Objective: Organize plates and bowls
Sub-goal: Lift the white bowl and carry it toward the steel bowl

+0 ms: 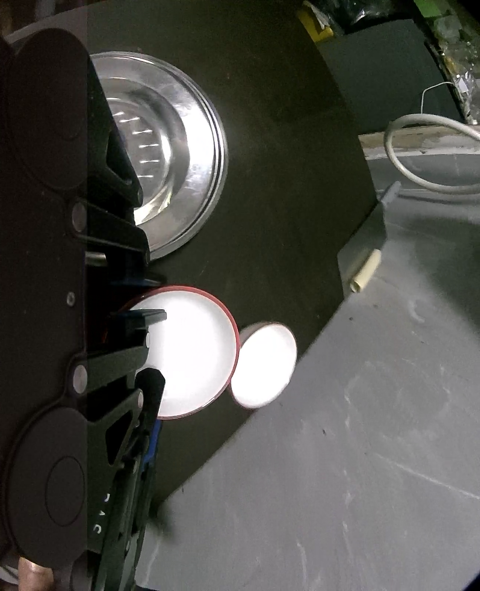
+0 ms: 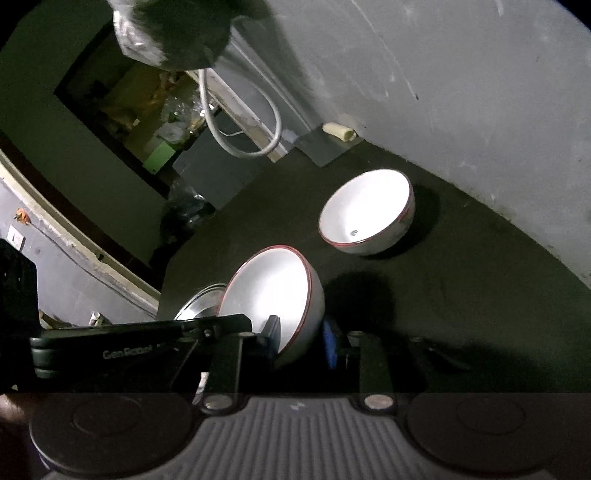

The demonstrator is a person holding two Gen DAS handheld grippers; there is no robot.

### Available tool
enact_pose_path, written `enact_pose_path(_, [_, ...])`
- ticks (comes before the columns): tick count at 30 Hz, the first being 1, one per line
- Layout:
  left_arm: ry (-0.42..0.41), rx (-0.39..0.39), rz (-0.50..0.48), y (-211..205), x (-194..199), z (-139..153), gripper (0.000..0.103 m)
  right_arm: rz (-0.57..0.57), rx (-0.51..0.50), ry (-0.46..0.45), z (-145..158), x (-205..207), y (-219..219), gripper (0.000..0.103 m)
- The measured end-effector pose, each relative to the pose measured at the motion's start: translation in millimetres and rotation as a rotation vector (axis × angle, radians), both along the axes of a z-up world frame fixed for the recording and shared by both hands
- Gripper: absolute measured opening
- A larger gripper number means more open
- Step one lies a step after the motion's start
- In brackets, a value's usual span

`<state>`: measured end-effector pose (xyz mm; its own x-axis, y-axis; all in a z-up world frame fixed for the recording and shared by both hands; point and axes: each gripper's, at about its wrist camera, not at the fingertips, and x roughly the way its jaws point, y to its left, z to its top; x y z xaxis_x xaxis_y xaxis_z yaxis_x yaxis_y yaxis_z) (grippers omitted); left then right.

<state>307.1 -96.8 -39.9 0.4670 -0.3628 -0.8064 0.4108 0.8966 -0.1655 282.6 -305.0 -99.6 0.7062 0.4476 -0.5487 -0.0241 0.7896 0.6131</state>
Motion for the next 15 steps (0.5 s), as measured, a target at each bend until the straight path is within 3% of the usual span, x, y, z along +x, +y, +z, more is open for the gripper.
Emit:
enact_pose_path(7, [-0.055,-0.092,0.018,24.7,-41.7,15.8,0.012,0.028,-0.062,-0.031,27.7,-38.0,19.5,0.028])
enact_pose_path(15, [-0.071,-0.184,0.078,54.0,-79.2,14.4,0.012,0.066,-0.130,-0.008,41.4,-71.8,44.6,0.028])
